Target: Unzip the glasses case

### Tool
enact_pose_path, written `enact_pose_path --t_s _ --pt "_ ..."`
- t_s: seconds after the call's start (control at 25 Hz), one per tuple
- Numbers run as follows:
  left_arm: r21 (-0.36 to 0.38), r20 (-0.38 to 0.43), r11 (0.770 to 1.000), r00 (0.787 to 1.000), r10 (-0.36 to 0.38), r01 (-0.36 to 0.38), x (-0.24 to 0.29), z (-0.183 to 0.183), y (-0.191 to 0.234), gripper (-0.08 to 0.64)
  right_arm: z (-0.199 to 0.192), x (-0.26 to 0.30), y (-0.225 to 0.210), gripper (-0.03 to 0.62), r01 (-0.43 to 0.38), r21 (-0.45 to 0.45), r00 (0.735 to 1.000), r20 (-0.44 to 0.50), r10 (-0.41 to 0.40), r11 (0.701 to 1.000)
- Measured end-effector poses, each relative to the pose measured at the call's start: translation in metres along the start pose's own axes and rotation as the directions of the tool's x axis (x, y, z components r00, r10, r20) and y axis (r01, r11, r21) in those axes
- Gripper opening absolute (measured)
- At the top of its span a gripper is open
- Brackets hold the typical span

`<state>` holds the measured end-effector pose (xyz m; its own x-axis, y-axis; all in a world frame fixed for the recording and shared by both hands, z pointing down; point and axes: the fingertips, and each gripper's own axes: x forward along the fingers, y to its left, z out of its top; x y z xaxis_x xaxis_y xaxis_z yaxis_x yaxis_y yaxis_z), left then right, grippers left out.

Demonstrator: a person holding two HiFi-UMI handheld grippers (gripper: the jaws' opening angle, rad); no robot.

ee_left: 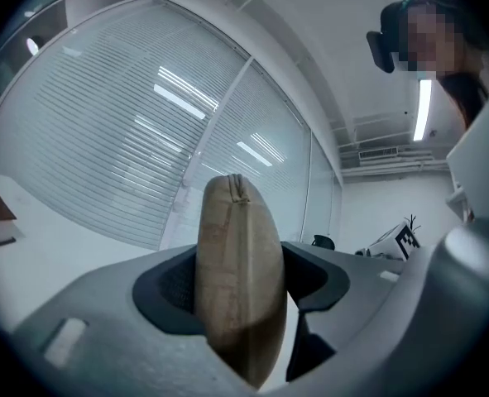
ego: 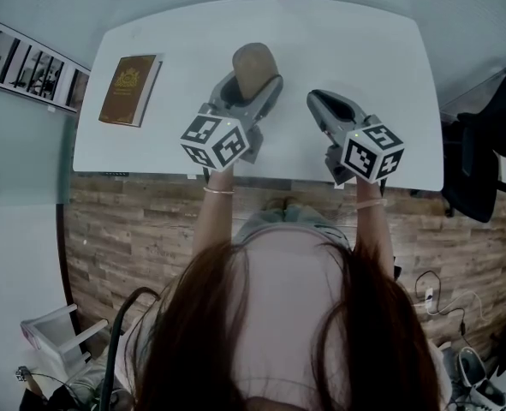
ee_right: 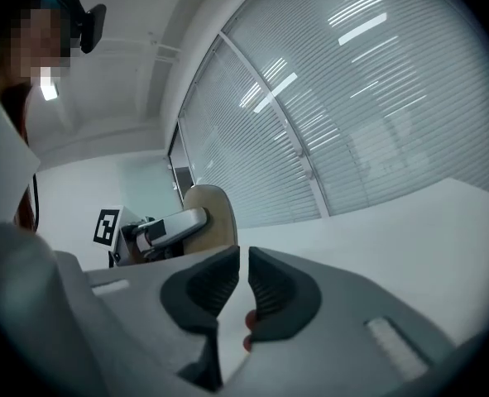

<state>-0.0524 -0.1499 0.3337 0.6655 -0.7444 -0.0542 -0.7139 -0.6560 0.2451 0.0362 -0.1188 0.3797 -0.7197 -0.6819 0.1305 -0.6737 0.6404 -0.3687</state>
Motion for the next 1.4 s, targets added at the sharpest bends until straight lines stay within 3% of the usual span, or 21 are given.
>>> enact_pose_path --t_s 0.56,1.0,1.4 --pt "0.129 -0.038 0.99 0.997 0.061 -0.055 0.003 -0.001 -0.027 0.284 0.014 -0.028 -0.012 0.035 0.058 -0.14 0.998 0.025 -0.055 0.989" --pt "0.175 -0.031 0.982 0.996 0.081 -0.075 0.014 -0.004 -0.04 0.285 0.022 -0.038 -0.021 0.002 0.078 -0.276 0.997 0.04 -0.07 0.958" --pt "0.192 -0.027 0.976 0.993 0.112 -0.105 0.013 -0.009 -0.05 0.285 0.025 -0.052 -0.034 0.002 0.143 -0.311 0.989 0.067 -0.129 0.94"
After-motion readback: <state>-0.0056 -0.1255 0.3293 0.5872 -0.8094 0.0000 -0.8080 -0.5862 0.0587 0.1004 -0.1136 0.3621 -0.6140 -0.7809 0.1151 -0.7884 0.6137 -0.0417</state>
